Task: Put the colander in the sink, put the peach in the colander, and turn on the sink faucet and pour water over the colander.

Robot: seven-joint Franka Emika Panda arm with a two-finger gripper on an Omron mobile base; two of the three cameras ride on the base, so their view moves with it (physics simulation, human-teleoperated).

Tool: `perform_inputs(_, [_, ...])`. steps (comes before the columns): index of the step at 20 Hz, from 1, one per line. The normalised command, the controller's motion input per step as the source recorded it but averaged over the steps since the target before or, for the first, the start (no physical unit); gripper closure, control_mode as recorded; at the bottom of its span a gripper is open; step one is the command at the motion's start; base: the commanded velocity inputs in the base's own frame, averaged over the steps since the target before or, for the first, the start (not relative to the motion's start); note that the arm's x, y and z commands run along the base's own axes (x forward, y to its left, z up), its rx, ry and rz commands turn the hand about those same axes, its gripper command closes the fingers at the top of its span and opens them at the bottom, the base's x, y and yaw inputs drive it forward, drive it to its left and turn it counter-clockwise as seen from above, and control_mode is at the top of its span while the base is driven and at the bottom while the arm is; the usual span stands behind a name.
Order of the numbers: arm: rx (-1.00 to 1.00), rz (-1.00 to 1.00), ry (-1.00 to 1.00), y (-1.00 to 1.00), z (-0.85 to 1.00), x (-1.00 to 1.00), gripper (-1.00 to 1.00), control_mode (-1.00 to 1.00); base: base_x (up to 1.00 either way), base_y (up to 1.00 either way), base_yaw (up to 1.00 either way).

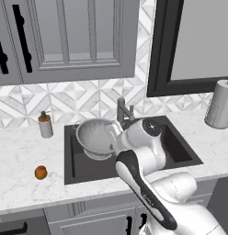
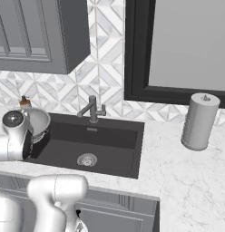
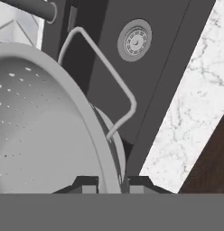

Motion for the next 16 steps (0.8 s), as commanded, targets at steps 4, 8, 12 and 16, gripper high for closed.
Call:
perform_inputs(4, [0.05, 0.0, 0.0, -1.0, 0.72, -0.96, 1.0, -1.0, 0.0, 0.0, 0.0])
perform_inputs(8, [0.06, 0.0, -0.02, -0.92, 0.97, -0.6, 1.0, -1.0, 0.0, 0.0, 0.0])
perform_inputs(12, [0.01, 0.01, -0.1, -0.87, 0.97, -0.42, 1.0, -1.0, 0.0, 0.0, 0.0])
perform_inputs(16, [0.0, 0.0, -0.12, -0.99, 0.61, -0.34, 1.0, -1.0, 0.0, 0.0, 0.0])
